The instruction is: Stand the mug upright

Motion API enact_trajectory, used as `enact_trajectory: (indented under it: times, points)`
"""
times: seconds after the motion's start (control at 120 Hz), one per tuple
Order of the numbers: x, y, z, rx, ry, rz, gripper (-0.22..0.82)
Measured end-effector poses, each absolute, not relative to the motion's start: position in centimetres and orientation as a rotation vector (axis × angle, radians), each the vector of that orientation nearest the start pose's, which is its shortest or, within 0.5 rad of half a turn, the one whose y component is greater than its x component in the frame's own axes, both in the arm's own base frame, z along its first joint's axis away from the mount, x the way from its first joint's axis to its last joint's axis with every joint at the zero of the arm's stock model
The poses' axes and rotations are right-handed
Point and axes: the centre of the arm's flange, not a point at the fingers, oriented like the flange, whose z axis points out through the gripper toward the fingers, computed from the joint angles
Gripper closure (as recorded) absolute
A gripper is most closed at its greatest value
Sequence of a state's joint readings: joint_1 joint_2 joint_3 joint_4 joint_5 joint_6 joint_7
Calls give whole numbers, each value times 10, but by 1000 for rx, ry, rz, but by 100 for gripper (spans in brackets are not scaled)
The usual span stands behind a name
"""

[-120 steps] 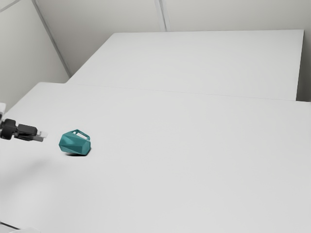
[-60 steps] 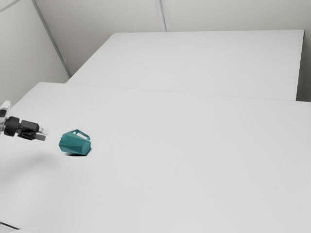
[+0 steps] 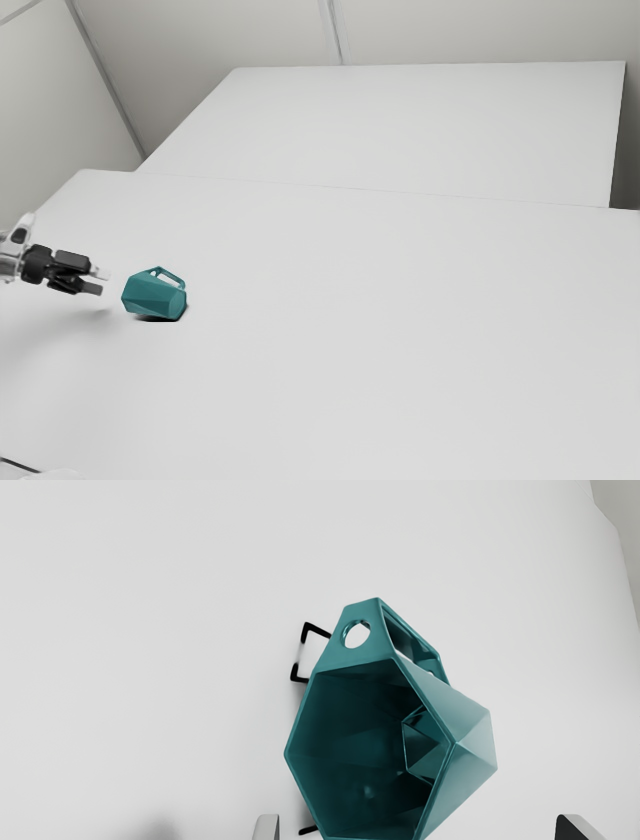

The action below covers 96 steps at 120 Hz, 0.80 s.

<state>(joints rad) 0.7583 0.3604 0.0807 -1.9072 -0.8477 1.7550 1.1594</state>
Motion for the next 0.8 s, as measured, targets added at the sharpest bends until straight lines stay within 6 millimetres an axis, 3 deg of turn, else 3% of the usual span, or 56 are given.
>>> enact_trajectory:
  times: [0.8]
  points:
    - [478, 331, 292, 2250, 49, 370, 0]
